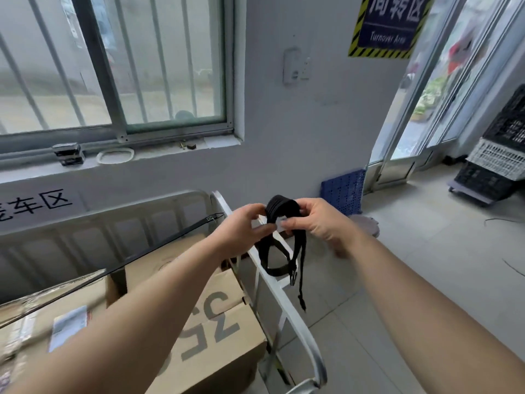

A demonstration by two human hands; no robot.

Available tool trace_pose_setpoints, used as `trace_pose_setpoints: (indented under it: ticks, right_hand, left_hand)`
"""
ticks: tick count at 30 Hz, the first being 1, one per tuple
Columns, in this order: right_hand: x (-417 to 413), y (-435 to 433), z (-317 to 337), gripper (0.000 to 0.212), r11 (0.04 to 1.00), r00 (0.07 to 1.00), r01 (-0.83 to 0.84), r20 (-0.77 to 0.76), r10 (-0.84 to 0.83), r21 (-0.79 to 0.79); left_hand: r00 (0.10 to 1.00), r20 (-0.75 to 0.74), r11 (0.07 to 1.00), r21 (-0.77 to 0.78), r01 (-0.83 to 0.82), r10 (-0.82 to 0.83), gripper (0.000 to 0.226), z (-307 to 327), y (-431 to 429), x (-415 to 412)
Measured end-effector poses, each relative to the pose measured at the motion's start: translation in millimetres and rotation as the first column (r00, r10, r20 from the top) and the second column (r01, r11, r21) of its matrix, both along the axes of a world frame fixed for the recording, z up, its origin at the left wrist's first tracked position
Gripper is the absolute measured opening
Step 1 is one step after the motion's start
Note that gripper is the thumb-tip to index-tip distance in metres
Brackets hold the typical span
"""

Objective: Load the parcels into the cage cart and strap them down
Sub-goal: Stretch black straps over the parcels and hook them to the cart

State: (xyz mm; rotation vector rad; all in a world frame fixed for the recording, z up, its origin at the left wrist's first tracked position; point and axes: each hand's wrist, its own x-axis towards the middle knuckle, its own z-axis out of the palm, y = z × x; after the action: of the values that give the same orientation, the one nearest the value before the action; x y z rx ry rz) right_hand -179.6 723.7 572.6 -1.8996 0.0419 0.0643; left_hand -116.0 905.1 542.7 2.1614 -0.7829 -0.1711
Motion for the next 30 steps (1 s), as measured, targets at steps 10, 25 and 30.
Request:
trace_pose_setpoints:
  ticks: [10,25,30]
  right_hand:
    - [-34.0,102.9,35.3,0.026,0.996,0.995,-0.028,0.097,0.02,0.084]
    - [-43.8,140.1,-4.8,0.031,0.998,0.991,0.017,-0.13,-0.01,0.054]
    - [-47.2,151.3,-7.8,0.02,0.979,0.986,0.002,-0.166,0.032,0.203]
  left_hand:
    - [0.997,-0.078,0.985,-0.174,0.007,-0.021,0.02,48.8,107.6,-38.4]
    - [0.892,-0.252,0.846,-0.299,-0.441,0.376,0.032,37.6,256.1,-37.1]
    - [0.815,-0.333,0.819,-0.173,-0.547,0.474,0.037,0.2,272.6,-34.3]
